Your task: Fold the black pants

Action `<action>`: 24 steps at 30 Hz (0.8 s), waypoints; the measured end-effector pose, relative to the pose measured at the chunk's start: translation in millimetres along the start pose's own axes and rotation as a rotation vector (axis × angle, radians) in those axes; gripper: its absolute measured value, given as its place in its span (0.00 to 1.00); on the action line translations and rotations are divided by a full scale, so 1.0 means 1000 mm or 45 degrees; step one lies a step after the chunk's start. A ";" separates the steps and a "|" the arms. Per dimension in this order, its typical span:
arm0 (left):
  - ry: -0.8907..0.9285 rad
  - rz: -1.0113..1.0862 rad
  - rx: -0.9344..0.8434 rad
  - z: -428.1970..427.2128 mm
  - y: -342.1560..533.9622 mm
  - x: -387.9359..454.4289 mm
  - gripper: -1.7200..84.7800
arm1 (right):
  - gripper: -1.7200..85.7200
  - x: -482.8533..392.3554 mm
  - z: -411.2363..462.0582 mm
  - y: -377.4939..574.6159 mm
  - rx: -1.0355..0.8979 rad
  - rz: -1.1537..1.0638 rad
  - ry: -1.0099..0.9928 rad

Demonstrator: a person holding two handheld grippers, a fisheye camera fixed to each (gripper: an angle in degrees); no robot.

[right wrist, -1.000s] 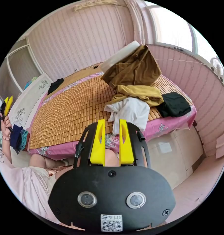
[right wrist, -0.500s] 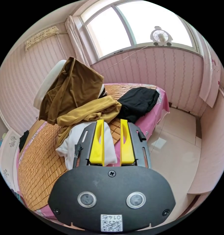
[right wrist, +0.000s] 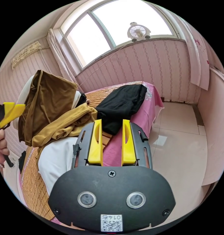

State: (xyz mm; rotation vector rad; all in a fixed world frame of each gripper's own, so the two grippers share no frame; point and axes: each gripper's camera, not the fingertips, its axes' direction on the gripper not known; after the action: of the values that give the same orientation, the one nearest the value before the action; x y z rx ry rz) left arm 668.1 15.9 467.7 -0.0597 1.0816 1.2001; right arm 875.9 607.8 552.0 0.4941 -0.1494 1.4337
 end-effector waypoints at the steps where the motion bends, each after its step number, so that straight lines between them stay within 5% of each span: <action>1: 0.014 0.056 -0.078 0.028 -0.017 -0.002 0.14 | 0.15 0.008 -0.007 -0.008 0.019 0.025 -0.022; 7: -0.002 0.492 -0.340 0.140 -0.077 0.012 0.14 | 0.16 0.045 -0.041 -0.036 0.135 0.069 0.114; 15: -0.203 0.643 -0.644 0.241 -0.104 0.017 0.14 | 0.15 0.071 -0.038 -0.061 0.079 0.049 -0.057; 24: -0.211 0.617 -0.688 0.256 -0.111 0.020 0.09 | 0.14 0.087 -0.040 -0.066 -0.076 -0.012 -0.073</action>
State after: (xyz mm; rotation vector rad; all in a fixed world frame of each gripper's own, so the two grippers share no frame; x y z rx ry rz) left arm 916.2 125.2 535.8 -0.1166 0.6142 1.8791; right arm 944.7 699.6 534.8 0.4860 -0.2348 1.4028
